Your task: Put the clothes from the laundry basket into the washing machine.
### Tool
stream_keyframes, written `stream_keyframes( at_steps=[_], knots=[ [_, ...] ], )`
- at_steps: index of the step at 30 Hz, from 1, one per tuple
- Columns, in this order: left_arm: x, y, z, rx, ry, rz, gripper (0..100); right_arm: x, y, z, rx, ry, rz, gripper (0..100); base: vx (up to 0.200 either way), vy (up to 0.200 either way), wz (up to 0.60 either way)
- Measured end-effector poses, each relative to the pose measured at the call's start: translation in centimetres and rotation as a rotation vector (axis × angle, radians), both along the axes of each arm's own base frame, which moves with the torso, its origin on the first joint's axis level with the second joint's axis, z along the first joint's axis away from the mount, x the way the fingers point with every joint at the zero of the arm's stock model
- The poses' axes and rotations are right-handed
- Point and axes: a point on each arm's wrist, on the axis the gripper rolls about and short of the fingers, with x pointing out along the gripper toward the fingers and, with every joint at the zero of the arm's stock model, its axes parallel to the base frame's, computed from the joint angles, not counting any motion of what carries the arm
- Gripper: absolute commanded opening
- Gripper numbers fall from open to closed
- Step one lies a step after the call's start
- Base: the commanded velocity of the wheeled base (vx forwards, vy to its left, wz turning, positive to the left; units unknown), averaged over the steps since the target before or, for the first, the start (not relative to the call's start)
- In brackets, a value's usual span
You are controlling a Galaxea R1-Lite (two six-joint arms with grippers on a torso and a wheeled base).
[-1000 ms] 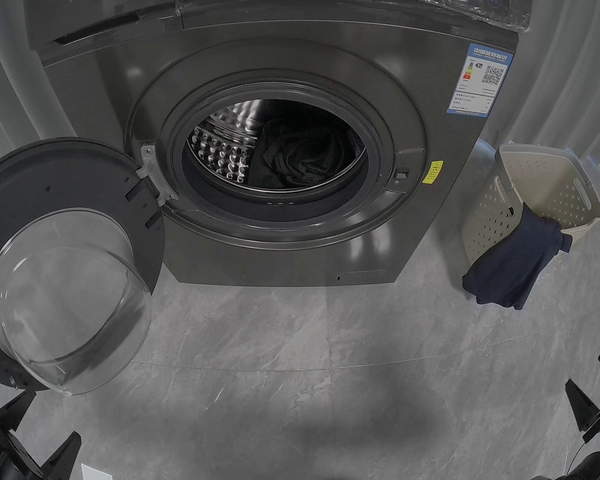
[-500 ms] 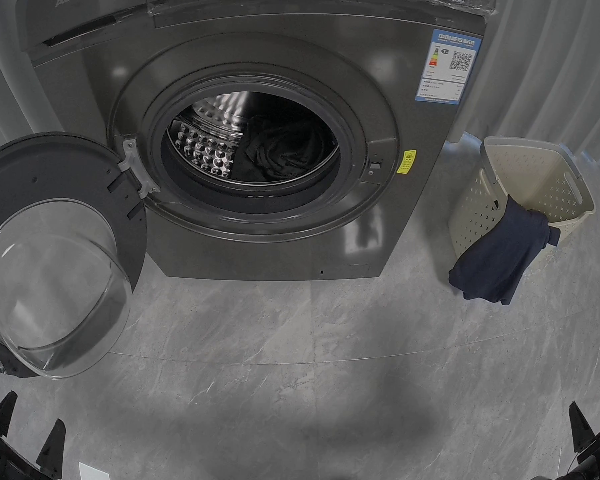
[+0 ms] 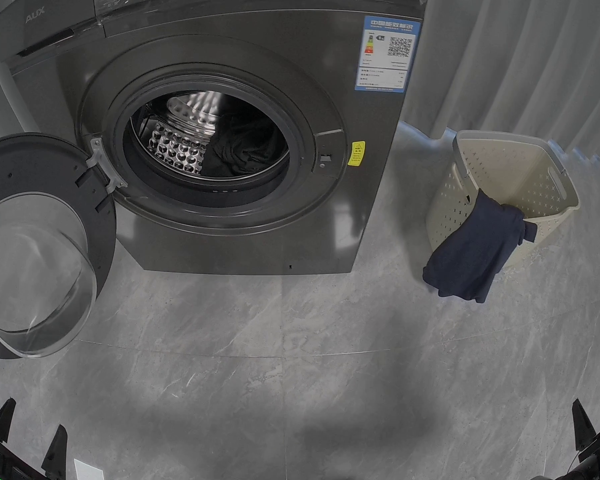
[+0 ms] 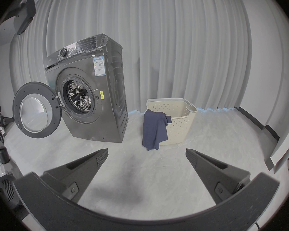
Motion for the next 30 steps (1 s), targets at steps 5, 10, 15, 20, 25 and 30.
stream_keyframes(
  at_steps=[5, 10, 15, 20, 25, 30],
  knots=[
    [-0.03, 0.0, 0.0, -0.002, -0.004, 0.001, 100, -0.01, 0.0, -0.01, 0.0, 0.0, 0.0, 100, -0.2, -0.2, 0.0],
    [-0.03, 0.0, 0.0, -0.003, -0.004, 0.001, 100, -0.01, 0.0, -0.01, 0.0, 0.0, 0.001, 100, -0.2, -0.2, 0.0],
    [-0.03, 0.0, 0.0, 0.006, -0.005, -0.001, 100, -0.01, 0.0, 0.0, 0.0, -0.001, 0.0, 100, -0.04, -0.16, 0.0],
    [-0.03, 0.0, -0.03, 0.003, -0.003, -0.003, 100, 0.0, 0.0, 0.0, 0.0, 0.0, 0.001, 100, 0.0, 0.0, 0.0],
    [-0.03, 0.0, -0.03, 0.005, -0.003, -0.004, 100, 0.0, 0.0, 0.0, 0.0, 0.0, 0.0, 100, 0.2, 0.0, 0.0],
    [-0.03, 0.0, -0.03, 0.004, -0.003, -0.004, 100, 0.0, 0.0, 0.0, 0.0, 0.0, 0.0, 100, 0.2, 0.0, 0.0]
  ],
)
